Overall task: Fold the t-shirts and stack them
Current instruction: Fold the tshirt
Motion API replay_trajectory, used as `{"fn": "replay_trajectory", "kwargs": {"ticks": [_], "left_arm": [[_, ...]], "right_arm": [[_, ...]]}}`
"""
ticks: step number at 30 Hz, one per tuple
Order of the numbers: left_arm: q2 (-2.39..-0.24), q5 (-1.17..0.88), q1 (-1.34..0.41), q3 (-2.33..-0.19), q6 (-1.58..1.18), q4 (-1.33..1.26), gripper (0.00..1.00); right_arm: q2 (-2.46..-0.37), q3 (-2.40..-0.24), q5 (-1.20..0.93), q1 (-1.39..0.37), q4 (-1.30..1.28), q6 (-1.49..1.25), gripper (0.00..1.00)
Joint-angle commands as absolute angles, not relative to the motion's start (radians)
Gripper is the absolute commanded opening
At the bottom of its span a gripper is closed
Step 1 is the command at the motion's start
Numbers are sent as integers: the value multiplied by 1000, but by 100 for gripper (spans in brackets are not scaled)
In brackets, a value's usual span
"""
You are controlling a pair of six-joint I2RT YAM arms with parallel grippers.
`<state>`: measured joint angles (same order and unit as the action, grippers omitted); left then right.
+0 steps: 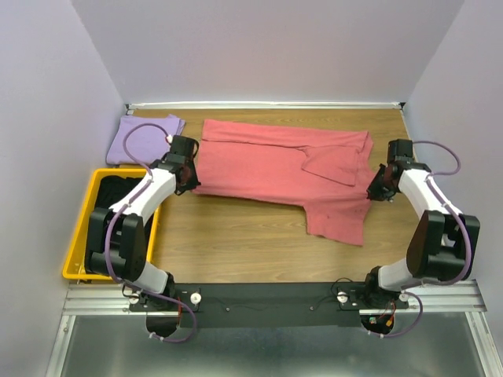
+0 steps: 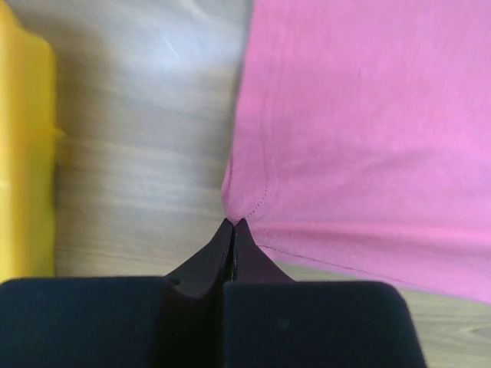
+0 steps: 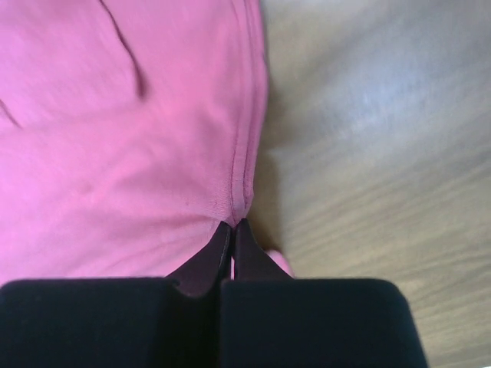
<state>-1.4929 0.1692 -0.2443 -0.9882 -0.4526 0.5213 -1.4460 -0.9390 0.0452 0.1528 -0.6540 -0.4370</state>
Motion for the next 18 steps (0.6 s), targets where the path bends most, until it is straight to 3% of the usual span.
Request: {"fn": "replay_trajectory", "kwargs": {"ticks": [1,18], "left_arm": [[-1526,172,-164,-1046,-416,506,0],[-1917,167,-132,-1466,-407,472,0]], "right_arm": [[-1531,-1046,75,164,-673,-416,1],[-1868,-1339,74,169,-627,-371,1]]}}
